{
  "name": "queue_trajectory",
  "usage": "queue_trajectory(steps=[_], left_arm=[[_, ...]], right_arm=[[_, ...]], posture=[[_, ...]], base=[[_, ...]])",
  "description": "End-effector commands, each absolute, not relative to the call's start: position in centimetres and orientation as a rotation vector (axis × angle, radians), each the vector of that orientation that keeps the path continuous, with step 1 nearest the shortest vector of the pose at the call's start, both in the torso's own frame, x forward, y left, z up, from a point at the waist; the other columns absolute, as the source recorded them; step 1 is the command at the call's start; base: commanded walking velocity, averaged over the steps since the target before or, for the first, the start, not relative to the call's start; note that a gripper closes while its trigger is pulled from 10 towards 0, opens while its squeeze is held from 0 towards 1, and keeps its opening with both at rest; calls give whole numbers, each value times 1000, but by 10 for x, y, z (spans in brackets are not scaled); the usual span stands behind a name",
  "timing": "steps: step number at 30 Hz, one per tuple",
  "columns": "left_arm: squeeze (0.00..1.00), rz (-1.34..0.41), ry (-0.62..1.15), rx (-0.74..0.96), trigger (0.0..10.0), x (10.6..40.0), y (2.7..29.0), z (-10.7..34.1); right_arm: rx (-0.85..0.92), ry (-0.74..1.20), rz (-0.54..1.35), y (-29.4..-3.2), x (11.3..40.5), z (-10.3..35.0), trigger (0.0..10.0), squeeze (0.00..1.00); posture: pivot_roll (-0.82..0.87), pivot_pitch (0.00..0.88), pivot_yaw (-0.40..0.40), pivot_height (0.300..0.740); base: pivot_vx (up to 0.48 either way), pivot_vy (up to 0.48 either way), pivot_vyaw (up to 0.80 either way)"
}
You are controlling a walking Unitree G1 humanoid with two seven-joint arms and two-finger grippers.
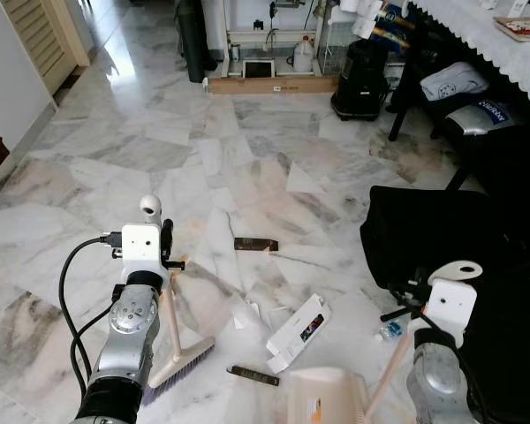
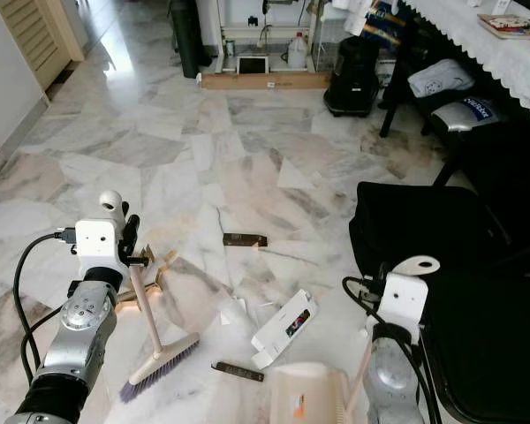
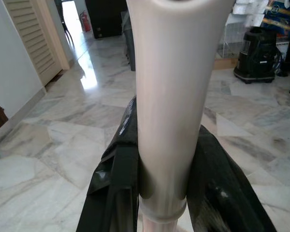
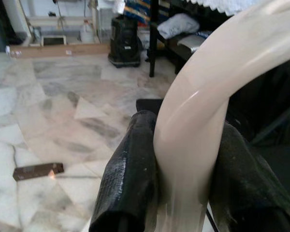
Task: Sweep floor
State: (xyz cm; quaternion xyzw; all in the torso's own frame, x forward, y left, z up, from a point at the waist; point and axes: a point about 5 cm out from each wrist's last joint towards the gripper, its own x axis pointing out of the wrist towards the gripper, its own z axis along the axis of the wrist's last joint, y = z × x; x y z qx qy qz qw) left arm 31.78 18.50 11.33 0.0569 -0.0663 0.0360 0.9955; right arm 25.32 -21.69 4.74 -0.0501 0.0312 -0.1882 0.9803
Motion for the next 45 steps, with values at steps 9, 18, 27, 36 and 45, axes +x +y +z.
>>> queue_trajectory(steps=[9,18,27,36,45], left_arm=[[0,60,-159,116,10000,318,181,119],[0,69,-160,119,10000,315,184,119],[0,75,-163,122,10000,316,184,121],[0,79,-173,118,10000,317,184,125],[0,86,-173,114,10000,316,183,125]], right_arm=[[-108,48,-395,-218,250,52,10000,0],[-97,21,-366,-213,259,59,10000,0],[-80,10,-337,-206,258,58,10000,0],[-60,-56,-319,-203,264,69,10000,0],[-57,-110,-309,-203,277,82,10000,0]], posture=[[-81,103,21,740],[-61,131,11,740],[-55,168,10,740],[-54,183,7,740],[-50,186,-1,740]], base=[[0,0,0],[0,0,0],[0,0,0],[0,0,0],[0,0,0]])
